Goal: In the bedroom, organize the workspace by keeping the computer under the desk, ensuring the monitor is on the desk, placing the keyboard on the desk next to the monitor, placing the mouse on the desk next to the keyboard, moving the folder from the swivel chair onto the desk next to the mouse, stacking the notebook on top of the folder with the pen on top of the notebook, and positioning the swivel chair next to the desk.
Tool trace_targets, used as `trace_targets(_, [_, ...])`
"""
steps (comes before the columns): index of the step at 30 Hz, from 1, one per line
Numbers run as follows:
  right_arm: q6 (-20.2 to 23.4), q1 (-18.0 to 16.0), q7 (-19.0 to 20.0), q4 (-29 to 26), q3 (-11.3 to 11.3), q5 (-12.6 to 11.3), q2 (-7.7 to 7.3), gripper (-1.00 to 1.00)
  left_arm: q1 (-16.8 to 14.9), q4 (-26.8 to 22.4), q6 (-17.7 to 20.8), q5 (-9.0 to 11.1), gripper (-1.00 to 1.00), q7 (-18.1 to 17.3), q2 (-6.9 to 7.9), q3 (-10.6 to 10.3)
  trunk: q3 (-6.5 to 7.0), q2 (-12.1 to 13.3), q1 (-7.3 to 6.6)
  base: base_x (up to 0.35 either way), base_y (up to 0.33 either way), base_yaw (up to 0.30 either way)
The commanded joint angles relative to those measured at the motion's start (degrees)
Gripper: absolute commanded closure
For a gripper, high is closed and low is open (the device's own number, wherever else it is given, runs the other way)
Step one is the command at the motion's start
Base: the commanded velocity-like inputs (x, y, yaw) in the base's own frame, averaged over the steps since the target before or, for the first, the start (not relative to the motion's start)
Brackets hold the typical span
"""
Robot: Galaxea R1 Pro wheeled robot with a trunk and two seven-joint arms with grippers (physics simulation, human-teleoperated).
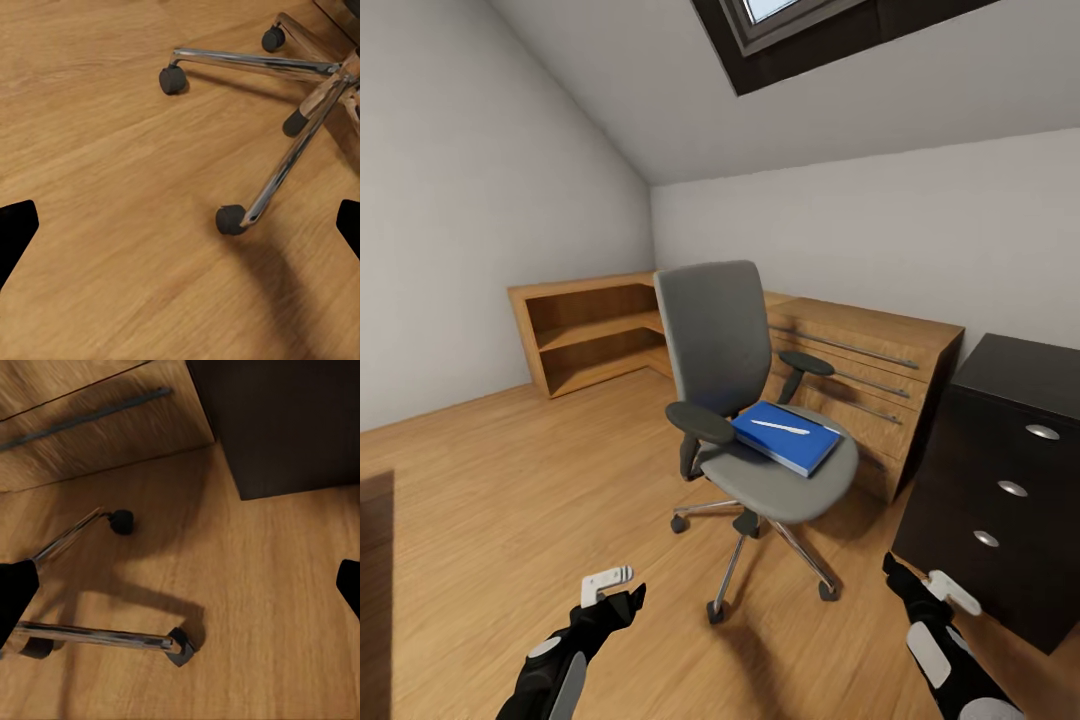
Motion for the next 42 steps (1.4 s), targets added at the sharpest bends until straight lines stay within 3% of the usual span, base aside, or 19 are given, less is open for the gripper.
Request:
trace_targets(1, [-0.06, -0.02, 0.21, -0.23, 0.14, -0.89, 0.06, -1.0, -0.02, -0.09, 0.38, 0.51, -1.0, -0.07, -0.06, 0.15, -0.06, -0.02, -0.01, 0.0, 0.0, 0.0])
trace_targets(5, [0.45, -0.01, 3.47, -1.12, 0.06, -1.98, 0.2, -1.0, -0.02, -0.07, 0.4, 0.44, -1.0, -0.09, 0.0, 0.15, -0.06, -0.02, -0.01, 0.0, 0.0, 0.0])
trace_targets(11, [0.59, -0.01, 12.51, -1.61, -0.16, -2.34, 0.07, -1.0, -0.02, -0.07, 0.33, 0.42, -1.0, -0.1, 0.02, 0.15, -0.06, -0.02, -0.01, 0.0, 0.0, 0.0])
trace_targets(12, [1.87, 0.0, 14.68, -1.62, -0.27, -2.44, 0.01, -1.0, -0.02, -0.07, 0.32, 0.42, -1.0, -0.1, 0.02, 0.15, -0.06, -0.02, -0.01, 0.0, 0.0, 0.0])
trace_targets(14, [6.56, -0.09, 15.42, -1.71, -0.41, -2.99, -0.02, -1.0, -0.02, -0.06, 0.31, 0.42, -1.0, -0.1, 0.02, 0.1, -0.06, -0.02, -0.01, 0.0, 0.0, 0.0])
trace_targets(15, [11.9, -0.33, 14.59, -1.81, -0.52, -6.68, -0.06, -1.0, -0.02, -0.05, 0.31, 0.42, -1.0, -0.1, 0.02, 0.12, -0.06, -0.02, -0.01, 0.0, 0.0, 0.0])
trace_targets(18, [15.51, -0.39, 14.25, -2.5, -0.47, -9.51, -0.05, -1.0, -0.02, -0.01, 0.31, 0.42, -1.0, -0.1, 0.02, 0.11, -0.06, -0.02, -0.01, 0.0, 0.0, 0.0])
trace_targets(21, [25.41, -0.44, 14.06, -6.15, -0.55, -14.04, 0.04, -1.0, -0.02, 0.21, 0.29, 0.45, -1.0, -0.1, -0.06, 0.07, -0.06, -0.02, -0.01, 0.009, 0.0, 0.0])
trace_targets(27, [24.84, -0.44, 14.13, -6.23, -0.57, -14.01, 0.07, -1.0, -0.02, 0.29, 0.24, 0.5, -1.0, -0.1, -0.07, 0.07, -0.06, -0.02, -0.01, 0.194, 0.0, 0.0])
trace_targets(33, [21.48, -0.44, 14.2, -6.08, -0.55, -14.06, 0.02, -1.0, -0.02, 0.39, 0.16, 0.43, -1.0, -0.1, -0.07, 0.07, -0.06, -0.02, -0.01, 0.304, 0.0, 0.0])
trace_targets(42, [21.12, -0.44, 14.44, -5.9, -0.4, -14.15, 0.12, -1.0, -0.02, 0.4, 0.09, 0.39, -1.0, -0.1, -0.07, 0.06, -0.06, -0.02, -0.01, 0.255, 0.0, 0.0])
